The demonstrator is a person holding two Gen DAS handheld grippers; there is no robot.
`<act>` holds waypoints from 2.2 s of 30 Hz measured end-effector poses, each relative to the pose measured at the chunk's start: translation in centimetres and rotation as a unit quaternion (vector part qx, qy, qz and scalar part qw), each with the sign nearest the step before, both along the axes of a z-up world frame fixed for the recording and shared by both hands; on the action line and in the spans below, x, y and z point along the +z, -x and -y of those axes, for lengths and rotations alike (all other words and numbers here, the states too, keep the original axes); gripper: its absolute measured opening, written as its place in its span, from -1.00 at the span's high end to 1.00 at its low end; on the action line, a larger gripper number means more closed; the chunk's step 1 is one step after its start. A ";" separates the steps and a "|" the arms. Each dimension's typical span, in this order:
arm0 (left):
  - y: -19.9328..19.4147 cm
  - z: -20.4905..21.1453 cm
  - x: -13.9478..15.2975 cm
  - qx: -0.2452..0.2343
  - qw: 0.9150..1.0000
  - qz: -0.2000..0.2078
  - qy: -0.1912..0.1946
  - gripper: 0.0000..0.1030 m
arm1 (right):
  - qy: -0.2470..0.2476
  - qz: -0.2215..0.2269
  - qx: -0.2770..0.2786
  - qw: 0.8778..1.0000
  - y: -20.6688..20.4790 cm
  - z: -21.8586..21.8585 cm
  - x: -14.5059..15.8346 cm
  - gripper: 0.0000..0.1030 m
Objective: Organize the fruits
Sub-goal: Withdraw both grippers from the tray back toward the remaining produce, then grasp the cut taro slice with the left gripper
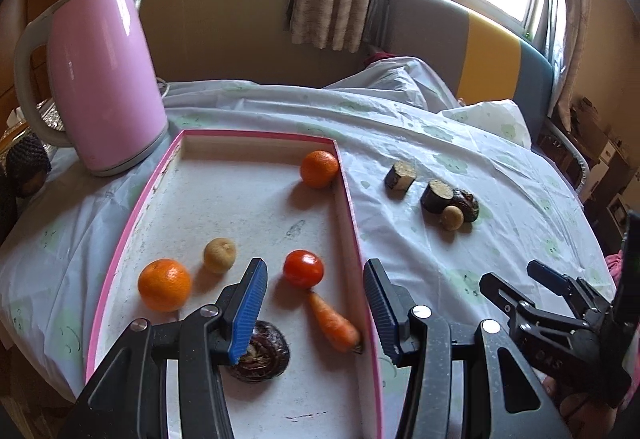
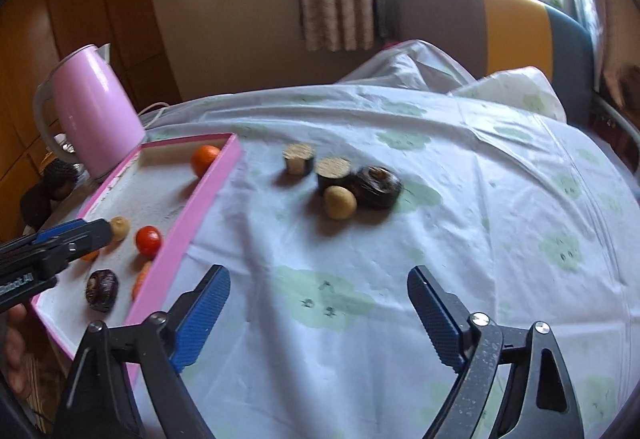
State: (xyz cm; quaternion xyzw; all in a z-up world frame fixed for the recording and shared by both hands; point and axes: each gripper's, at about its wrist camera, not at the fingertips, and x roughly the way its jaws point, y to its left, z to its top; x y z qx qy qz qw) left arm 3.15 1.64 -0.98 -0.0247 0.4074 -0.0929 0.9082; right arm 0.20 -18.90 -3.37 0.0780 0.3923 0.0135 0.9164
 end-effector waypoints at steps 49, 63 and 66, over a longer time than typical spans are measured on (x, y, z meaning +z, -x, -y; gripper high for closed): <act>-15.5 11.7 -3.9 -0.033 0.993 -0.107 0.036 0.28 | -0.032 -0.034 0.008 0.999 -5.5 5.1 -3.1 -0.10; -18.2 12.2 -6.1 -0.027 0.992 -0.118 0.038 0.18 | -0.065 -0.031 0.052 0.996 -6.6 3.1 -3.1 0.15; -18.1 12.1 -6.1 -0.030 0.992 -0.114 0.042 0.24 | -0.070 -0.030 0.063 0.995 -7.0 2.5 -3.0 0.15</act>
